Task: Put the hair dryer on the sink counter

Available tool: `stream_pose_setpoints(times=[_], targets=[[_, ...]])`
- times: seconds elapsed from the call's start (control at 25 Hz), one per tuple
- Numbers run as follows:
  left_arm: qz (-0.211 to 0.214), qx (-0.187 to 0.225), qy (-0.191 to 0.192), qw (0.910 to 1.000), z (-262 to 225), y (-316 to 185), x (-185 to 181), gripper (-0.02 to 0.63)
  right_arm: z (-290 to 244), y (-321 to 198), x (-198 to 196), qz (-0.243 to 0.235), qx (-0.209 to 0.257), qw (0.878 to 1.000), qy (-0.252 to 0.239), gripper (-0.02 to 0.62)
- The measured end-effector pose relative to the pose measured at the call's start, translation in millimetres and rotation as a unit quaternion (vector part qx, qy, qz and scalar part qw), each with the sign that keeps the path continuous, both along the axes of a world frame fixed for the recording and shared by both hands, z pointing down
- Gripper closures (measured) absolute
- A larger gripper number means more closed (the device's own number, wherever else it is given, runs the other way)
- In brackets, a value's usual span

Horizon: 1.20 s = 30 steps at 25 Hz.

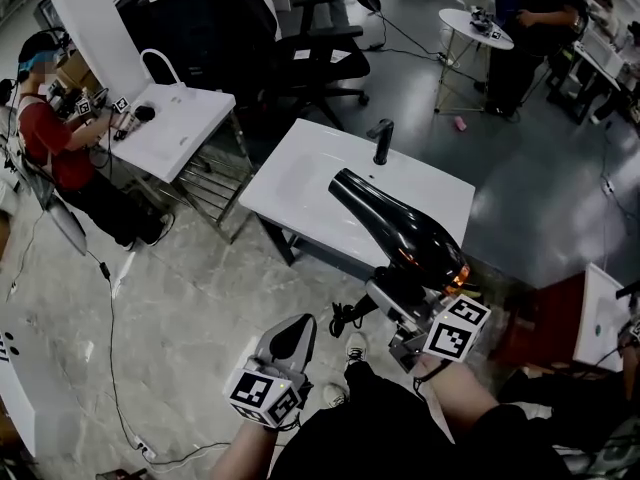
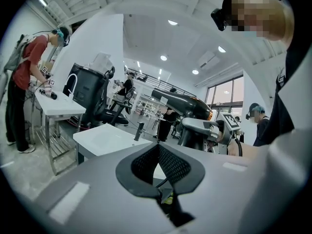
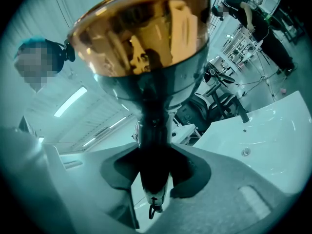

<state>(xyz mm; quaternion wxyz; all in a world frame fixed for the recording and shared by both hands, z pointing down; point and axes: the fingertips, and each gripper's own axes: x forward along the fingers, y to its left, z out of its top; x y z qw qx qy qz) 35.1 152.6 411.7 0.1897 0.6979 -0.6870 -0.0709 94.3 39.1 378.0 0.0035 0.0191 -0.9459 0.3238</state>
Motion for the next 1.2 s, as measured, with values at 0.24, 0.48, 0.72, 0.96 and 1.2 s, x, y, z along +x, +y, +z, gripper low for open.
stream_pose_setpoints(times=[0.24,0.48,0.72,0.96,1.2], targets=[[0.008,0.004,-0.007,0.9999,-7.2,-45.3,-10.2,0.603,-6.4,-38.8,-8.9,0.003,0.006,1.000,-0.005,0.451],[0.015,0.008,-0.004,0.9998,-5.9,-99.4,-21.1,0.603,-17.8,-89.7,-20.9,0.002,0.012,1.000,-0.012,0.451],[0.015,0.021,-0.011,0.9996,-9.6,-129.8,-27.7,0.603,-27.6,-118.4,-26.6,0.001,0.025,0.999,-0.020,0.451],[0.016,0.027,-0.018,0.9993,-14.0,-159.8,-28.6,0.603,-33.6,-143.3,-31.2,-0.006,0.034,0.999,-0.022,0.451],[0.031,0.026,-0.027,0.9988,-23.1,-180.1,-28.4,0.603,-52.0,-156.8,-30.4,-0.001,0.031,0.999,-0.041,0.451]])
